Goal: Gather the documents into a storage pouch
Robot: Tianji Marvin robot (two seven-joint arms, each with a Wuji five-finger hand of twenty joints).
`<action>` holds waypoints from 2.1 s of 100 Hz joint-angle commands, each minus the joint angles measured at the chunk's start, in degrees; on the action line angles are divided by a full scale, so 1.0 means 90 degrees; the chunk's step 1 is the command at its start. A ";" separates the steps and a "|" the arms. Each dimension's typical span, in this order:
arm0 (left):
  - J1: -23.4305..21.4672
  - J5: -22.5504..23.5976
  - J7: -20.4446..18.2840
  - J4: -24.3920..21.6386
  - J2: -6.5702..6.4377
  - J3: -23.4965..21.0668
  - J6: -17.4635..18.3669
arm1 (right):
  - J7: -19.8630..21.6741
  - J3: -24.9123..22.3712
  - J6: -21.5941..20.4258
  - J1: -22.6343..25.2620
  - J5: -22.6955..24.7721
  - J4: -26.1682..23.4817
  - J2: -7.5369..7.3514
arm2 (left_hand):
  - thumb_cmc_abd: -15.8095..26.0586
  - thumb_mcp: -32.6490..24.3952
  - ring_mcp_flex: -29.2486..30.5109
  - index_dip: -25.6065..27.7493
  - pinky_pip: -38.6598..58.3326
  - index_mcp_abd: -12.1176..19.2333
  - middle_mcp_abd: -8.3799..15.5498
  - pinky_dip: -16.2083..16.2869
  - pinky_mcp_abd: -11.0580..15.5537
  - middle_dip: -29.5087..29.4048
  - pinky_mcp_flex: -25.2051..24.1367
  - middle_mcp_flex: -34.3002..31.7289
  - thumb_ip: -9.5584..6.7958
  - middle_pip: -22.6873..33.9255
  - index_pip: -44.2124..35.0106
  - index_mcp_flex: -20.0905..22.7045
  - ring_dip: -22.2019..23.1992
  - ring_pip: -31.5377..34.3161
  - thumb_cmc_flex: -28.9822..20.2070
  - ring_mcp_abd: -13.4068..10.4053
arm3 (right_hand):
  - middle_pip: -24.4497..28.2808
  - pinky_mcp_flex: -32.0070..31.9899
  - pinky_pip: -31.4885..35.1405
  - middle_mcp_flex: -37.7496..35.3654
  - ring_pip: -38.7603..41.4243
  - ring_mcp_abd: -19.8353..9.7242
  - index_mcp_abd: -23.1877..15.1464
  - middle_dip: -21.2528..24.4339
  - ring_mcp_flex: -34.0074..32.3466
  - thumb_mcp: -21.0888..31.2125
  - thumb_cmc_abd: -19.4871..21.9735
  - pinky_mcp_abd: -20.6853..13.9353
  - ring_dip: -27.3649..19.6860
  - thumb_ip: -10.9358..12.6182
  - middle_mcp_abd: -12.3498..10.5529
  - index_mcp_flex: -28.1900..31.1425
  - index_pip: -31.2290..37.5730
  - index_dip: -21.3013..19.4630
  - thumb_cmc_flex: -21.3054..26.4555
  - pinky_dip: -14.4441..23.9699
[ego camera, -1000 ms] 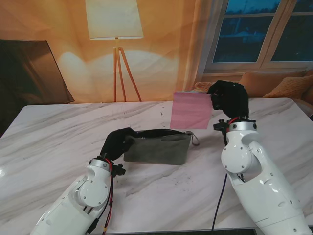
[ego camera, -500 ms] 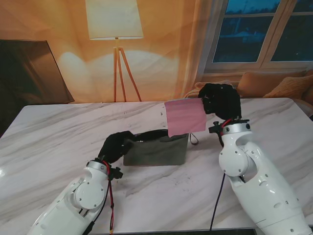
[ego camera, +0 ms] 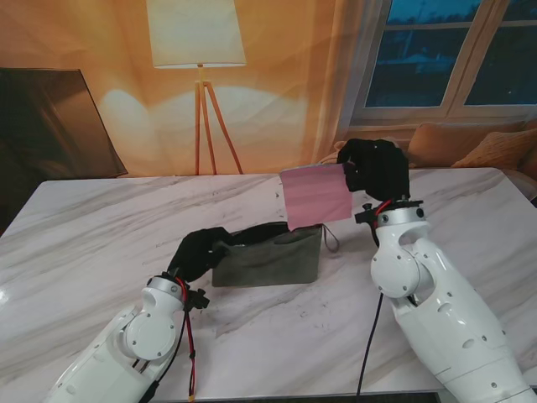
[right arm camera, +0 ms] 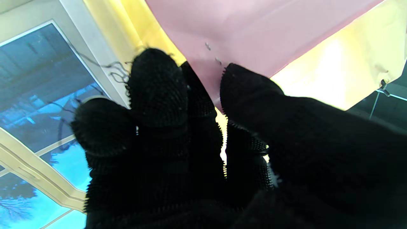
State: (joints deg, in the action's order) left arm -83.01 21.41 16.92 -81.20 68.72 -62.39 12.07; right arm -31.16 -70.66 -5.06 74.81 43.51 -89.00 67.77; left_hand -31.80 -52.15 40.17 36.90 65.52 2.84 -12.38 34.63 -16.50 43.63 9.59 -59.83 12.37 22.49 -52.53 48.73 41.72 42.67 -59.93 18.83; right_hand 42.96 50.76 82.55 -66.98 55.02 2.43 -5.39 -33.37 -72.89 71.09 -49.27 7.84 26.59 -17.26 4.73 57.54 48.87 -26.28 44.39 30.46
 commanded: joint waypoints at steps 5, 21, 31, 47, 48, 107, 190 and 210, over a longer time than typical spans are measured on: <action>-0.0047 -0.0006 -0.0180 -0.0069 -0.0019 -0.0011 0.0017 | 0.0036 0.0032 0.0077 -0.0066 -0.0055 0.0027 0.0052 | 0.0083 -0.0003 -0.0105 0.0253 -0.0171 0.0053 0.0276 -0.0170 0.0417 0.0103 -0.0184 -0.0161 0.0164 0.0078 -0.0509 0.0419 0.0022 -0.0028 -0.0120 0.0209 | 0.0122 -0.0016 -0.0053 0.0032 -0.0100 -0.0324 -0.0451 -0.0055 -0.0066 0.0261 0.0514 -0.0254 0.0012 0.0188 -0.0110 0.0714 0.0976 -0.0440 0.0258 -0.0048; -0.0043 0.0011 -0.0200 -0.0060 -0.0026 -0.0010 0.0037 | 0.0093 0.0091 0.0034 -0.0090 -0.0045 0.0092 0.0039 | 0.0090 -0.0009 -0.0082 0.0380 -0.0186 0.0048 0.0277 -0.0182 0.0415 0.0145 -0.0196 -0.0154 0.0159 0.0105 -0.0555 0.0450 0.0067 -0.0022 -0.0191 0.0227 | 0.0132 -0.0015 -0.0055 0.0034 -0.0104 -0.0335 -0.0473 -0.0047 -0.0062 0.0253 0.0507 -0.0254 0.0004 0.0191 -0.0122 0.0706 0.0978 -0.0446 0.0252 -0.0048; -0.0047 0.0009 -0.0228 -0.0064 -0.0034 -0.0016 0.0061 | 0.0107 0.0126 0.0009 -0.0100 -0.0034 0.0132 0.0034 | 0.0092 -0.0008 -0.0068 0.0430 -0.0186 0.0051 0.0286 -0.0184 0.0415 0.0153 -0.0196 -0.0161 0.0148 0.0120 -0.0564 0.0468 0.0092 -0.0035 -0.0224 0.0225 | 0.0135 -0.0019 -0.0060 0.0031 -0.0105 -0.0338 -0.0481 -0.0044 -0.0062 0.0251 0.0510 -0.0260 0.0001 0.0192 -0.0127 0.0703 0.0983 -0.0451 0.0252 -0.0050; -0.0065 -0.0030 -0.0331 -0.0087 -0.0056 -0.0030 0.0115 | 0.0074 0.0170 -0.0028 -0.0137 -0.0015 0.0167 0.0038 | 0.0102 0.0000 -0.0052 0.0520 -0.0185 0.0048 0.0304 -0.0187 0.0415 0.0171 -0.0196 -0.0163 0.0139 0.0149 -0.0601 0.0503 0.0129 -0.0057 -0.0253 0.0227 | 0.0136 -0.0023 -0.0066 0.0040 -0.0110 -0.0350 -0.0486 -0.0041 -0.0053 0.0247 0.0523 -0.0270 -0.0005 0.0192 -0.0143 0.0697 0.0983 -0.0452 0.0249 -0.0052; -0.0066 -0.0034 -0.0340 -0.0089 -0.0058 -0.0030 0.0118 | 0.0071 0.0171 -0.0032 -0.0139 -0.0013 0.0167 0.0038 | 0.0104 -0.0001 -0.0051 0.0522 -0.0185 0.0046 0.0306 -0.0187 0.0415 0.0171 -0.0196 -0.0163 0.0139 0.0151 -0.0602 0.0504 0.0130 -0.0058 -0.0255 0.0227 | 0.0136 -0.0023 -0.0067 0.0040 -0.0110 -0.0351 -0.0486 -0.0042 -0.0053 0.0246 0.0522 -0.0271 -0.0005 0.0191 -0.0144 0.0697 0.0982 -0.0452 0.0248 -0.0052; -0.0215 -0.0173 -0.0769 -0.0258 -0.0158 -0.0131 0.0202 | 0.0097 0.0380 -0.0867 -0.0084 0.0594 0.0210 -0.0119 | 0.0170 0.0012 0.0052 0.0882 -0.0201 0.0032 0.0355 -0.0201 0.0386 0.0238 -0.0186 -0.0194 0.0133 0.0366 -0.0767 0.0597 0.0316 -0.0053 -0.0360 0.0254 | 0.0139 -0.0061 -0.0105 0.0054 -0.0104 -0.0429 -0.0604 -0.0058 -0.0018 0.0229 0.0539 -0.0377 -0.0003 0.0181 -0.0267 0.0659 0.0997 -0.0460 0.0189 -0.0056; -0.0272 -0.0110 -0.0829 -0.0323 -0.0193 -0.0178 0.0441 | 0.0807 0.0507 -0.2120 -0.0113 0.0938 -0.0132 -0.0314 | 0.0169 0.0013 0.0088 0.1087 -0.0201 0.0066 0.0375 -0.0205 0.0402 0.0168 -0.0177 -0.0192 0.0123 0.0462 -0.0721 0.0636 0.0381 -0.0094 -0.0360 0.0256 | 0.0032 -0.0428 0.0197 0.0222 0.0385 -0.0840 -0.1099 -0.0436 0.0379 -0.0084 0.0978 -0.0675 0.0532 0.0122 -0.0588 0.0090 0.1012 -0.0152 -0.0152 0.0591; -0.0256 -0.0106 -0.0821 -0.0298 -0.0193 -0.0171 0.0534 | 0.0945 0.0672 -0.2119 -0.0195 0.1408 -0.0152 -0.0432 | 0.0166 0.0012 0.0088 0.1103 -0.0201 0.0076 0.0366 -0.0205 0.0402 0.0160 -0.0177 -0.0194 0.0123 0.0467 -0.0709 0.0643 0.0382 -0.0099 -0.0358 0.0257 | 0.0139 -0.0582 0.0409 0.0306 0.0632 -0.0956 -0.1234 -0.0624 0.0530 -0.0096 0.1113 -0.0743 0.0719 0.0039 -0.0565 -0.0230 0.1151 0.0162 -0.0507 0.0775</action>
State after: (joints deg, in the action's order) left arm -85.30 20.43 10.34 -83.63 66.86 -64.04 16.45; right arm -23.64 -65.19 -24.23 73.50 55.13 -90.11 64.36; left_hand -31.95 -52.04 40.26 43.21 64.69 2.75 -12.36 33.80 -16.35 44.67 8.94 -59.79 12.77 23.93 -52.55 49.33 44.68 42.10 -60.15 18.87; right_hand 42.72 46.04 83.98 -64.47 58.97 -3.02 -12.59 -37.50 -69.76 68.96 -44.14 2.70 32.15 -17.36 -0.29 53.72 50.74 -24.22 40.25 36.28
